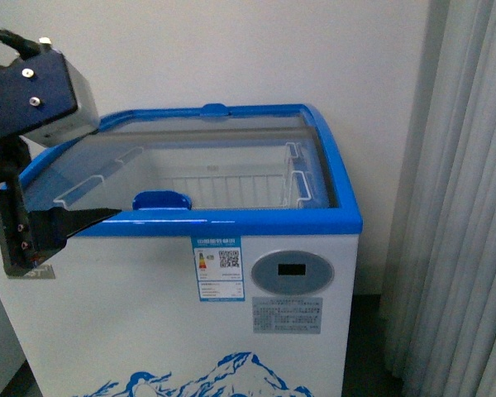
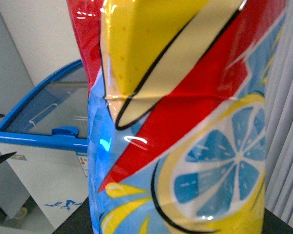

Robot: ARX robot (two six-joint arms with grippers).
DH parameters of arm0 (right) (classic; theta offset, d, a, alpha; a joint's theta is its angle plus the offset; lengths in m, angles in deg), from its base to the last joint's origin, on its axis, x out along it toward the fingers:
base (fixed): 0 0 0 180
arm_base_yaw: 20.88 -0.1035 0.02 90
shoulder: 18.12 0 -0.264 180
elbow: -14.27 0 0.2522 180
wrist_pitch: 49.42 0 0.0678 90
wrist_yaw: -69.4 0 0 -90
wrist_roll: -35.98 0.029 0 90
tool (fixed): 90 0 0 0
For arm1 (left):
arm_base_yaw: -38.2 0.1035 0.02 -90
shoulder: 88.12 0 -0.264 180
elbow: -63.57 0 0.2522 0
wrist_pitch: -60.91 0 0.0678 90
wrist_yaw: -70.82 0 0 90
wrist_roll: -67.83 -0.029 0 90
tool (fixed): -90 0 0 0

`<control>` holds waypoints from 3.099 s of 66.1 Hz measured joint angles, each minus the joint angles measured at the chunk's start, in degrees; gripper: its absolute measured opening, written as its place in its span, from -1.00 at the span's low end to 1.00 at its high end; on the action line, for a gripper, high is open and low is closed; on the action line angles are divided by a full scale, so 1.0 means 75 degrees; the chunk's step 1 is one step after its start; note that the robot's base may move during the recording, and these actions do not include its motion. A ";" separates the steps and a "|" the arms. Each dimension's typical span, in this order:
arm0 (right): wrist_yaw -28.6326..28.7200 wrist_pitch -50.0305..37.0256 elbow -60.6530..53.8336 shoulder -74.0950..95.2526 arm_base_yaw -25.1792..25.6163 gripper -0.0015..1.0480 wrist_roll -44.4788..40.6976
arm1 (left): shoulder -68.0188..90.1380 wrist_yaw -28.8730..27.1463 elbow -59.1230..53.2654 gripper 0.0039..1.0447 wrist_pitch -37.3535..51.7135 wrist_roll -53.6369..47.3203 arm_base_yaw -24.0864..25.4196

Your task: Put drink in fridge

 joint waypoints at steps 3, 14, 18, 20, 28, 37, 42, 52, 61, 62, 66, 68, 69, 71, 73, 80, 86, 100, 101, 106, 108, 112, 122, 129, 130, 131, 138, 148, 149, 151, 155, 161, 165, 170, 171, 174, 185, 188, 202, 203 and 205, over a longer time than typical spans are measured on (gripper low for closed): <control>-0.0003 0.0000 0.0000 0.0000 0.0000 -0.23 0.0000 | 0.0364 -0.0026 0.0449 0.85 -0.0399 -0.0828 -0.0050; 0.0003 0.0000 0.0000 -0.0003 0.0000 -0.23 -0.0003 | 0.1402 -0.0204 0.1536 0.85 -0.0968 -0.2247 -0.0175; 0.0000 0.0000 0.0000 -0.0003 0.0000 -0.23 -0.0003 | 0.1920 -0.0303 0.2110 0.85 -0.1061 -0.2556 -0.0239; 0.0000 0.0000 0.0000 0.0000 0.0000 -0.23 -0.0003 | 0.2145 -0.0318 0.2384 0.85 -0.1148 -0.2664 -0.0265; -0.0003 0.0000 0.0000 -0.0003 0.0000 -0.23 0.0000 | 0.2669 -0.0350 0.3045 0.85 -0.1282 -0.2812 -0.0341; 0.0003 0.0000 0.0000 0.0000 0.0000 -0.23 -0.0003 | 0.3104 -0.0370 0.3663 0.85 -0.1472 -0.2926 -0.0393; 0.0000 0.0000 0.0000 0.0000 0.0000 -0.23 -0.0003 | 0.3372 -0.0396 0.4030 0.85 -0.1533 -0.2964 -0.0405; 0.0000 0.0000 0.0000 -0.0003 0.0000 -0.23 0.0000 | 0.3987 -0.0557 0.4908 0.85 -0.1740 -0.3060 -0.0414; -0.0006 0.0000 0.0000 0.0000 0.0000 -0.23 0.0000 | 0.4520 -0.0361 0.5671 0.85 -0.1973 -0.3016 -0.0414; -0.0009 0.0000 0.0000 0.0000 0.0000 -0.23 0.0000 | 0.4558 -0.0358 0.5744 0.85 -0.1982 -0.3013 -0.0414; 0.0009 0.0000 0.0000 0.0000 0.0000 -0.23 -0.0003 | 0.4864 -0.0367 0.6239 0.85 -0.1961 -0.2990 -0.0428; 0.0023 0.0000 0.0000 0.0000 0.0000 -0.23 -0.0003 | 0.5047 -0.0425 0.6534 0.85 -0.1888 -0.2984 -0.0434; 0.0023 0.0000 0.0000 -0.0003 0.0000 -0.23 0.0000 | 0.5115 -0.0452 0.6627 0.85 -0.1851 -0.2987 -0.0437; 0.0023 0.0000 0.0000 -0.0003 0.0000 -0.23 0.0000 | 0.5321 -0.0560 0.6945 0.85 -0.1711 -0.2990 -0.0449; 0.0020 0.0000 0.0000 0.0000 0.0000 -0.23 0.0000 | 0.5473 -0.0659 0.7172 0.85 -0.1612 -0.2996 -0.0460; 0.0020 0.0000 0.0000 -0.0003 0.0000 -0.23 0.0000 | 0.6417 -0.1402 0.8676 0.85 -0.1335 -0.3118 -0.0507; 0.0012 0.0000 0.0000 -0.0003 0.0000 -0.23 0.0000 | 0.7297 -0.1958 1.0098 0.85 -0.1320 -0.3098 -0.0522; 0.0015 0.0000 0.0000 0.0000 -0.0003 -0.23 0.0000 | 0.8734 -0.2926 1.2525 0.85 -0.1574 -0.2518 -0.0565; 0.0015 0.0000 0.0000 0.0000 0.0000 -0.23 0.0000 | 0.8734 -0.2926 1.2525 0.85 -0.1574 -0.2518 -0.0565; 0.0017 0.0000 0.0000 -0.0003 0.0000 -0.23 0.0000 | 0.9075 -0.3244 1.2977 0.85 -0.1329 -0.2183 -0.0595; 0.0017 0.0000 0.0000 -0.0003 0.0000 -0.23 0.0000 | 0.9174 -0.3351 1.3103 0.85 -0.1233 -0.2183 -0.0603; 0.0017 0.0000 0.0000 -0.0003 0.0000 -0.23 0.0000 | 0.9314 -0.3552 1.3298 0.85 -0.1058 -0.1964 -0.0621; 0.0017 0.0000 0.0000 -0.0003 0.0000 -0.23 0.0000 | 0.9259 -0.4674 1.3242 0.85 -0.0219 -0.0463 -0.0673; 0.0020 0.0000 0.0000 -0.0003 0.0000 -0.23 0.0000 | 0.7111 -0.5453 1.0293 0.85 0.0221 0.2186 -0.0615; 0.0017 0.0000 0.0000 0.0000 0.0000 -0.23 0.0000 | 0.6991 -0.5455 1.0147 0.85 0.0221 0.2186 -0.0609; 0.0015 0.0000 0.0000 0.0000 0.0000 -0.23 0.0000 | 0.6391 -0.5438 0.9393 0.85 0.0274 0.2911 -0.0603; 0.0000 0.0000 0.0000 0.0000 0.0000 -0.23 0.0000 | 0.4156 -0.5030 0.6752 0.85 0.0280 0.4893 -0.0624; 0.0023 0.0000 0.0000 0.0000 -0.0003 -0.23 -0.0003 | 0.1309 -0.4281 0.2955 0.85 0.0248 0.7061 -0.0962; 0.0020 0.0000 0.0000 -0.0003 -0.0003 -0.23 0.0000 | 0.0941 -0.4185 0.2378 0.85 0.0254 0.7303 -0.1020; 0.0023 0.0000 0.0000 -0.0003 -0.0003 -0.23 0.0000 | 0.0595 -0.4141 0.1804 0.85 0.0291 0.7525 -0.1087; 0.0017 0.0000 0.0000 -0.0003 -0.0003 -0.23 0.0000 | -0.0396 -0.4007 0.0184 0.85 0.0140 0.8113 -0.1212; 0.0006 0.0000 0.0000 -0.0003 -0.0003 -0.23 0.0000 | -0.1632 -0.5004 -0.2020 0.66 0.1565 0.8504 -0.1265; -0.0009 0.0000 0.0000 -0.0003 -0.0003 -0.23 0.0000 | -0.2556 -0.5234 -0.3293 0.49 0.2809 0.8647 -0.1061; -0.0003 0.0000 0.0000 0.0000 -0.0003 -0.23 0.0000 | -0.4229 -0.5205 -0.4776 0.24 0.3235 0.8760 -0.0685; -0.0006 0.0000 0.0000 0.0000 -0.0003 -0.23 0.0000 | -0.4468 -0.5202 -0.4978 0.22 0.3229 0.8766 -0.0644; 0.0119 0.0420 0.0154 0.0201 0.0047 -0.23 0.0006 | -0.5187 -0.5161 -0.5566 0.10 0.3200 0.8816 -0.0551; 0.1271 0.4954 0.2594 0.2250 0.0740 -0.24 -0.1116 | -0.6304 -0.4843 -0.6528 -0.40 0.2879 0.8851 -0.0367; 0.1317 0.5228 0.2932 0.2894 0.0912 -0.24 -0.1693 | -0.6478 -0.4776 -0.6618 -0.53 0.2786 0.8848 -0.0318; 0.0600 0.4275 0.4858 0.6449 0.1078 -0.24 -0.5170 | -0.7391 -0.4179 -0.6901 -0.96 0.2273 0.8888 0.0364; 0.0600 0.4246 0.4913 0.6534 0.1064 -0.24 -0.5266 | -0.7408 -0.4162 -0.6910 -0.96 0.2256 0.8888 0.0367; 0.0318 0.4004 0.5289 0.7131 0.0953 -0.24 -0.5954 | -0.7557 -0.4135 -0.6971 -0.96 0.2148 0.8891 0.0370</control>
